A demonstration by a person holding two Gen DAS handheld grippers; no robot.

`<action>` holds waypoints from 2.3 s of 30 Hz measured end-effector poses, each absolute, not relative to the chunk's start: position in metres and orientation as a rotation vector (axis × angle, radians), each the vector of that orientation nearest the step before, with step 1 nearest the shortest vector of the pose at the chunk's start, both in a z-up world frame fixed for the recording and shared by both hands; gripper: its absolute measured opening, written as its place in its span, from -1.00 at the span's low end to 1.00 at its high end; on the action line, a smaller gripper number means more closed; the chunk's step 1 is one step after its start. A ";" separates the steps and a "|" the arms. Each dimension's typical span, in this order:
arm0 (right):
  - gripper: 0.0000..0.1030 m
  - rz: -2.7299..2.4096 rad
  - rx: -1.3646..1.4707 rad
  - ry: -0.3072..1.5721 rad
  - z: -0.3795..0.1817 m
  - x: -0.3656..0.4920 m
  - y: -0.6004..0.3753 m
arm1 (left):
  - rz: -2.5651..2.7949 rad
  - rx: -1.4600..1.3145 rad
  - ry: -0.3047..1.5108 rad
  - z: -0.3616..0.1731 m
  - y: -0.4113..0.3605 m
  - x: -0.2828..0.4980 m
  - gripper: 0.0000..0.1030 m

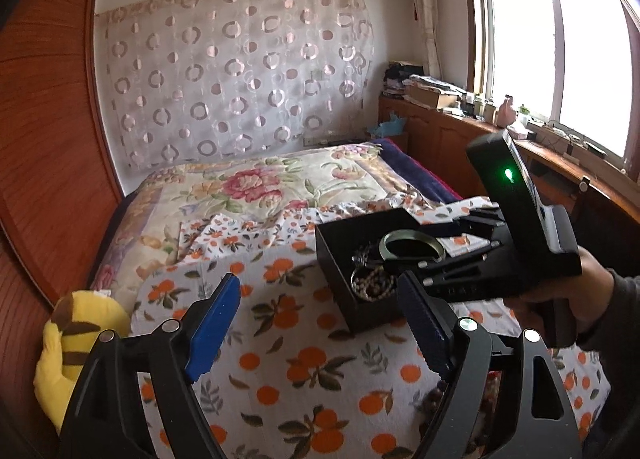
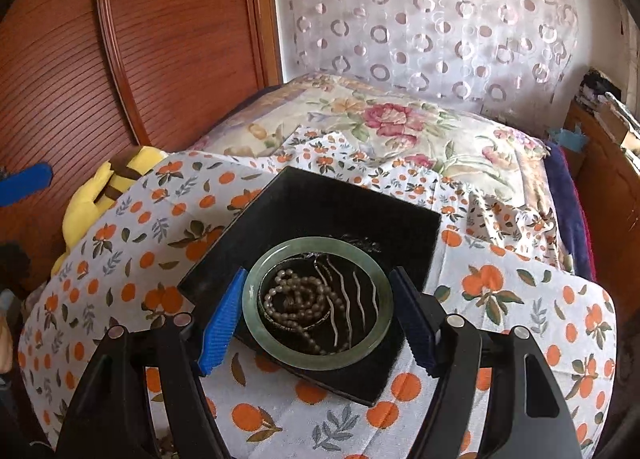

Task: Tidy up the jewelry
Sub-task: 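Carry the jade bangle into the black box and release it with the right gripper, then grasp and lift the brown bead bracelet with the left gripper while the right gripper approaches the pearl bracelet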

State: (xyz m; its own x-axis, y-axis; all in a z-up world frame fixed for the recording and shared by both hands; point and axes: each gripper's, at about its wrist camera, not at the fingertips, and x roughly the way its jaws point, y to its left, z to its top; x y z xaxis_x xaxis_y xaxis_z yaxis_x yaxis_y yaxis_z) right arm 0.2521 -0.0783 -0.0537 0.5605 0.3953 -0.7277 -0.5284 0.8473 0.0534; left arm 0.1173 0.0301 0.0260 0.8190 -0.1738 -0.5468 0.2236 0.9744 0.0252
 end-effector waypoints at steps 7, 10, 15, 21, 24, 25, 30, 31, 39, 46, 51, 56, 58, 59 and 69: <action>0.68 0.540 -0.166 0.767 -0.039 0.244 -0.088 | -0.217 0.089 0.606 0.010 0.031 0.106 0.52; 0.68 0.548 -0.162 0.740 -0.031 0.229 -0.101 | -0.227 0.082 0.616 0.003 0.031 0.100 0.56; 0.67 0.556 -0.160 0.717 -0.029 0.193 -0.123 | -0.244 0.088 0.640 -0.011 0.026 0.089 0.60; 0.32 0.569 -0.158 0.730 -0.046 0.145 -0.146 | -0.270 0.091 0.683 -0.028 0.014 0.075 0.60; 0.18 0.569 -0.150 0.744 -0.055 0.125 -0.155 | -0.281 0.095 0.718 -0.039 0.006 0.070 0.60; 0.11 0.569 -0.147 0.747 -0.059 0.118 -0.158 | -0.287 0.099 0.724 -0.043 0.003 0.069 0.60; -0.13 0.544 -0.125 0.757 -0.073 0.091 -0.172 | -0.305 0.122 0.776 -0.059 -0.012 0.067 0.59; -0.14 0.540 -0.117 0.760 -0.075 0.088 -0.175 | -0.311 0.128 0.782 -0.061 -0.015 0.066 0.54; -0.14 0.516 -0.083 0.786 -0.090 0.067 -0.186 | -0.354 0.179 0.844 -0.075 -0.039 0.063 -0.12; -0.14 0.515 -0.100 0.782 -0.097 0.059 -0.182 | -0.359 0.205 0.871 -0.084 -0.046 0.065 -0.54; -0.14 0.520 -0.100 0.782 -0.097 0.057 -0.181 | -0.363 0.175 0.842 -0.076 -0.044 0.065 -0.76; -0.14 0.520 -0.102 0.784 -0.098 0.057 -0.181 | -0.354 0.119 0.770 -0.055 -0.041 0.065 -0.76; -0.14 0.519 -0.106 0.785 -0.098 0.057 -0.180 | -0.355 0.099 0.740 -0.045 -0.039 0.064 -0.76; -0.14 0.520 -0.109 0.787 -0.098 0.057 -0.180 | -0.352 0.095 0.728 -0.041 -0.039 0.063 -0.76; -0.19 0.551 -0.154 0.789 -0.091 0.063 -0.162 | -0.324 0.067 0.653 -0.016 -0.022 0.044 -0.76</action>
State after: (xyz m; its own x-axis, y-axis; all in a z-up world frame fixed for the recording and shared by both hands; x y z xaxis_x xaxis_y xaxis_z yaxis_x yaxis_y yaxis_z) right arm 0.0632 -0.1625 -0.0909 0.5728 0.4116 -0.7089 -0.5235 0.8491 0.0700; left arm 0.0441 -0.0221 -0.0156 0.7457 -0.2753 -0.6068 0.3172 0.9475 -0.0401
